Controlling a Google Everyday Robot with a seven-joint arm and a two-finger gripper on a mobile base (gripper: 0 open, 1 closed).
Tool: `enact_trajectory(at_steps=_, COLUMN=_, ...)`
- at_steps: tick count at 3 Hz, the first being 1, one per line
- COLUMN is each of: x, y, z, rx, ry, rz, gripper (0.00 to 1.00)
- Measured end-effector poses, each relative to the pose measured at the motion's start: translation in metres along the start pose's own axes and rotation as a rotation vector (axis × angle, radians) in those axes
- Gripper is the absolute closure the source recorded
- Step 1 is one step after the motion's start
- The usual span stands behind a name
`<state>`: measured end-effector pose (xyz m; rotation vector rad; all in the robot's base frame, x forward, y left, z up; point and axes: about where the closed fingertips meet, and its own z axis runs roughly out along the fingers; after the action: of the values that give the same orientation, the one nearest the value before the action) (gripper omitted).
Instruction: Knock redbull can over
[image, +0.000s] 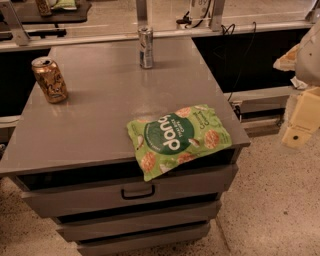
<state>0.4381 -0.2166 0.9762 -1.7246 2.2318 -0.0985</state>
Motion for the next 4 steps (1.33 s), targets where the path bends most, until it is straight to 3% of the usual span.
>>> enact_trajectory(at_steps=1, x=0.0, y=0.0, z=0.0, rx=0.0, ry=0.0, rz=0.0, gripper=0.0)
enact_trajectory(at_steps=2, x=-0.014, y=-0.017, z=0.018, rx=0.043, ry=-0.09, rz=0.024, gripper=0.0)
enact_trajectory(at_steps=4, x=-0.093, y=-0.122, z=0.094, rx=0.146, ry=-0.368, rz=0.052, gripper=0.0)
